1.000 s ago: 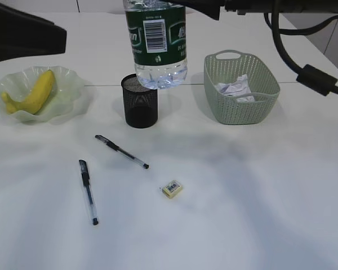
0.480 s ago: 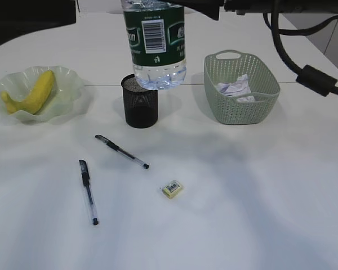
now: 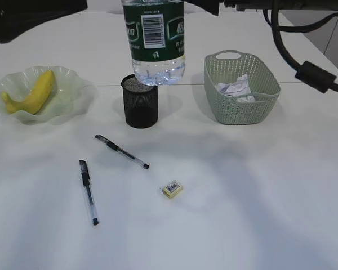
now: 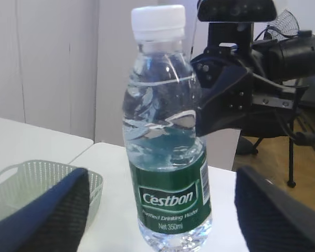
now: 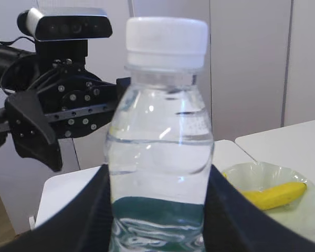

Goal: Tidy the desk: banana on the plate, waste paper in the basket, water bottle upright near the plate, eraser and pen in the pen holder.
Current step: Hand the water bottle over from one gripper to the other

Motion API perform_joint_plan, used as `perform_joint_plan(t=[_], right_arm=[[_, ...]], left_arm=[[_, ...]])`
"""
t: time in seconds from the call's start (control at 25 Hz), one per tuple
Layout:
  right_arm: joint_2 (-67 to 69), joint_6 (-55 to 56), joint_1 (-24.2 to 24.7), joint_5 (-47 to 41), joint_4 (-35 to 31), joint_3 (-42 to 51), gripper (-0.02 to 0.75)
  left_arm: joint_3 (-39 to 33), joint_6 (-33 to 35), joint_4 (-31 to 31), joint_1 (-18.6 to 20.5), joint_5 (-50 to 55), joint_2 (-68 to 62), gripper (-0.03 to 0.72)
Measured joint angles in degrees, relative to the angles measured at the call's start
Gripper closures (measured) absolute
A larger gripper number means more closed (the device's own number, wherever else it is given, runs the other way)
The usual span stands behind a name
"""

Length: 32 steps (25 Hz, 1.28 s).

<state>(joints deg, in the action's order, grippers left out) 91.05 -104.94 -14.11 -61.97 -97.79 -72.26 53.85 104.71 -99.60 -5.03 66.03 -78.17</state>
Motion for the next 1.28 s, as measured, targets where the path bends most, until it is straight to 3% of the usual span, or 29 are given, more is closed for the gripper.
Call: perform_joint_plan(t=[0.32,0.6,0.92,1.28], right_arm=[[0.0,0.0,0.0,0.0,0.0,-2.1,0.414],[0.0,0.0,0.0,-0.1,0.0,-2.2,0.414],[0.0,0.0,0.0,-0.1,0.8,-2.2,0.414],[0.0,0.0,0.0,-0.8,0.9,-2.3,0.414]], left_arm=[[0.0,6.3,-0.9,-0.8,1.0,-3.6,0.056],[0.0,10.7,-1.0,-6.1,1.0,-6.2,0.056],[0.6,11.4,-1.0,-7.6,0.8,-7.7,0.056],[7.3,11.4,-1.3,-10.6,0.6,-12.8,0.056]])
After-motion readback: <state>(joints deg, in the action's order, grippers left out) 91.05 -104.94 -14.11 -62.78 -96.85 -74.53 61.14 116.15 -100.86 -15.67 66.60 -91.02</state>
